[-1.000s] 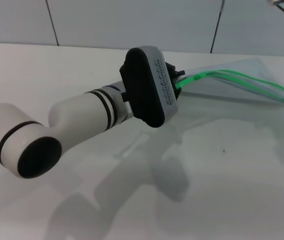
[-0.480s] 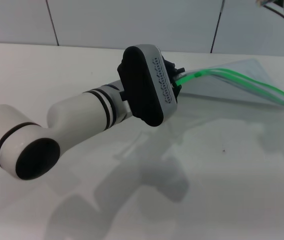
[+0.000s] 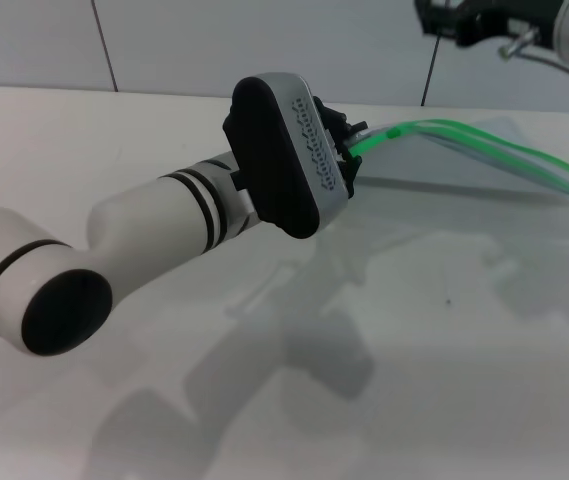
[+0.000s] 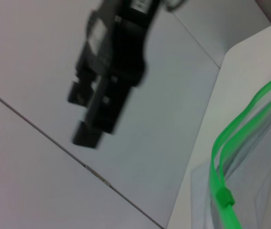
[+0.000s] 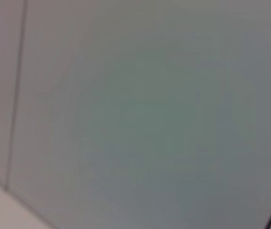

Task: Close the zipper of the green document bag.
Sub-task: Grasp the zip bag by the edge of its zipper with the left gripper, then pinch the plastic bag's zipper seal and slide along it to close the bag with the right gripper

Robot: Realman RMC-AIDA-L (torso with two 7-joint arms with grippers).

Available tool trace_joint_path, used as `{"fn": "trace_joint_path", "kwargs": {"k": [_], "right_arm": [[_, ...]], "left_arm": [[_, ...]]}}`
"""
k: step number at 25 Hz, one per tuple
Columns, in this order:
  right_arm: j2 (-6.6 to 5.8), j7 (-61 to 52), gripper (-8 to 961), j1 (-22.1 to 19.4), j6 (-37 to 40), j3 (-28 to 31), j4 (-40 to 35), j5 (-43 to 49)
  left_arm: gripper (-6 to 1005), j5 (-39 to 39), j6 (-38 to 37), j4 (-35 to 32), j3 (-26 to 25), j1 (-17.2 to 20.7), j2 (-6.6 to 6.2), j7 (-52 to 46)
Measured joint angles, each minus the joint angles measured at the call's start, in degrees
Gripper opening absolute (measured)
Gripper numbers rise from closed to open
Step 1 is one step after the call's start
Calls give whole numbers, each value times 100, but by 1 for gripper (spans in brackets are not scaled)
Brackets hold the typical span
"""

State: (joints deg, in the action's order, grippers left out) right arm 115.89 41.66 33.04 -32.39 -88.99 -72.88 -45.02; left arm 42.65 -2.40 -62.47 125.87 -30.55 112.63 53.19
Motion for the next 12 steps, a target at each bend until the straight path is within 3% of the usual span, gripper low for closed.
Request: {"fn": "trace_joint_path", "kwargs": {"k": [12], "right_arm": [[13,1157,730,-467,-1071,-57,-613,-781]], "left_arm": [[62,76,-42,-110,-11,83,-73,-2]]}}
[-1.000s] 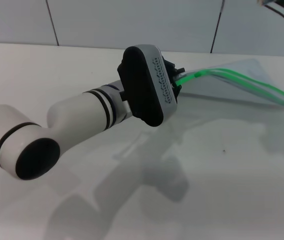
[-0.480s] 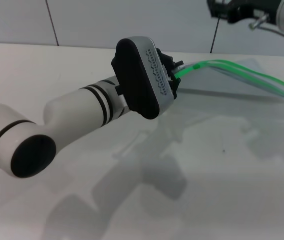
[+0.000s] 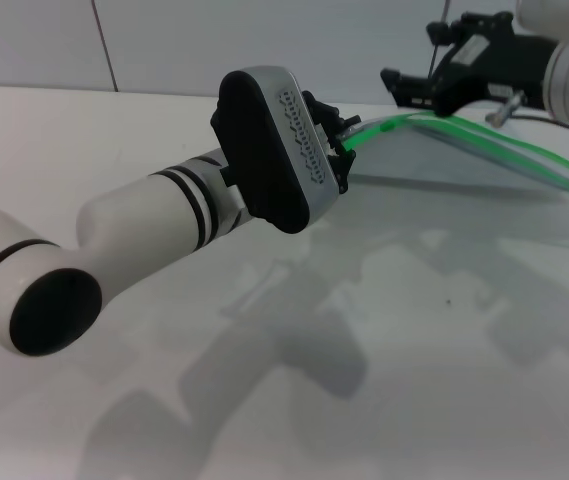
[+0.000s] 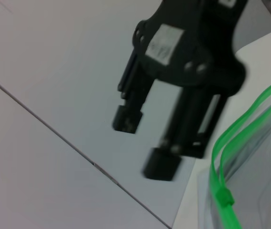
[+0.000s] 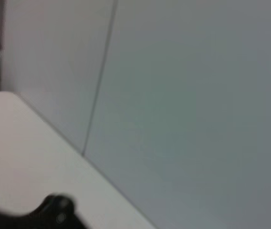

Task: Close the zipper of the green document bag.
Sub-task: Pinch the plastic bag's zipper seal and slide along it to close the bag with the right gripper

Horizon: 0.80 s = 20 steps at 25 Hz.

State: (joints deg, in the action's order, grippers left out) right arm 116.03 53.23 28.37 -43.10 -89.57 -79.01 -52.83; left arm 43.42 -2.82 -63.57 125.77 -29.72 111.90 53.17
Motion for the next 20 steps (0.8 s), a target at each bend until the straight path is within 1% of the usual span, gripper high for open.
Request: {"fn": "trace_joint_path", "kwargs": {"k": [4,10,17,20], "right_arm": [[3,425,730,-210,-146,-119,-197,10],[22,967,729,-363,-324,-241,-264,11],[25,1534,728,-661,-290,-443,-555,18],[30,1736,727,-782,-90,-617,-669,71]], "left_arm": [[63,1,0,-7,0,11,-6,0],[64,9,0,-14,0,23,-24,0],[65,10,4,-26,0,32,-56,-7],[66,9,10,-26,0,36,-56,-8]]}}
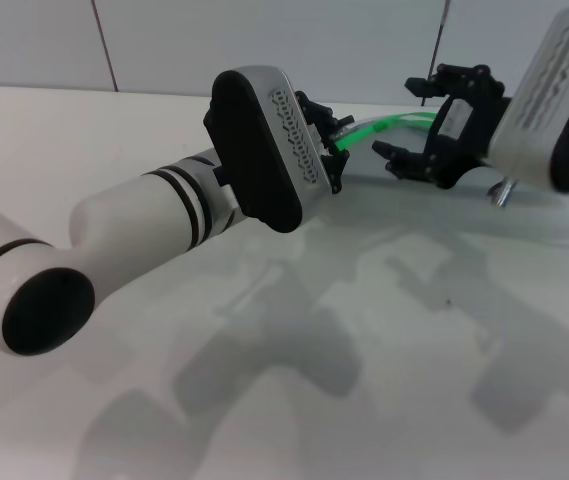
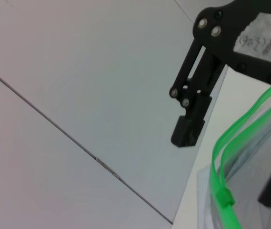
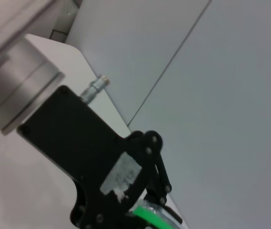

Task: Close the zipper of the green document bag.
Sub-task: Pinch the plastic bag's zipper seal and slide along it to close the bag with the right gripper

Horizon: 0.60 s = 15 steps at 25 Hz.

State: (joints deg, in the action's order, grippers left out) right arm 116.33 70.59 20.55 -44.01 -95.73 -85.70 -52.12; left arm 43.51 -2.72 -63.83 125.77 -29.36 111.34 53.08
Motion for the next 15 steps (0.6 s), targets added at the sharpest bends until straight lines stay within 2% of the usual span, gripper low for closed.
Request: {"fn": "trace_joint_path", "kwargs": {"k": [7,15], "right_arm": [[3,110,726,-144,841,-692,44,533],[-1,124,724,-163,1482,-994,268,599]], "left_arm": [[67,8,2,2,0,0,1,0],[69,9,3,7,4,0,2,0]]}}
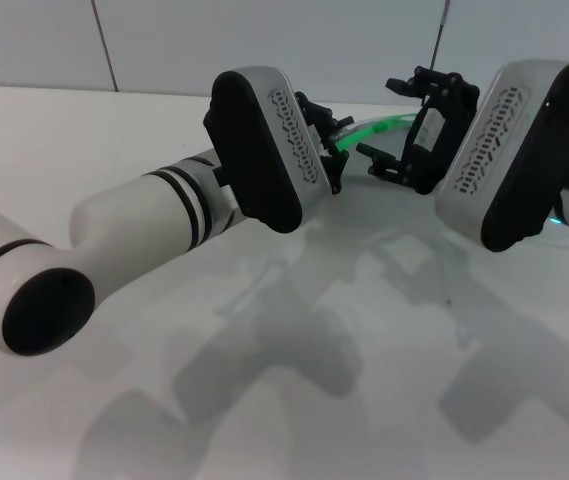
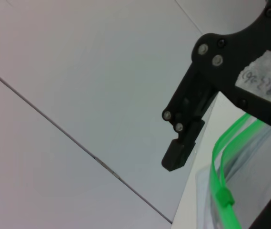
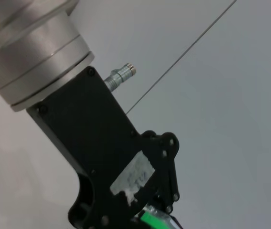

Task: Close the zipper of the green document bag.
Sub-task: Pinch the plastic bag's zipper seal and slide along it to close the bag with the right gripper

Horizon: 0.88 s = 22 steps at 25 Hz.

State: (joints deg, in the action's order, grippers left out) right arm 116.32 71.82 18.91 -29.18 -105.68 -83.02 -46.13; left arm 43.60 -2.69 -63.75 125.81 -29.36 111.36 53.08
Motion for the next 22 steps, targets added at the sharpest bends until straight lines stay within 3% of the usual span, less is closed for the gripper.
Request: {"fn": "trace_joint_path", "kwargs": {"k": [5,11,14,22], "right_arm": [[-5,6,723,-25,154,-117,45,123],[2,7,614,-28,305,-227,127,192],[4,-17,513,-33,464,-333,162,438],[13,-65,476,-72,846,-490,213,755]], "left_arm": [[69,0,-4,-13,-2,1,0,0],[71,0,-6,-55,-4,1,-5,0],[71,0,13,-58,-4,1,-7,0],[73,0,30,-59,-4,1,-9,0]]}}
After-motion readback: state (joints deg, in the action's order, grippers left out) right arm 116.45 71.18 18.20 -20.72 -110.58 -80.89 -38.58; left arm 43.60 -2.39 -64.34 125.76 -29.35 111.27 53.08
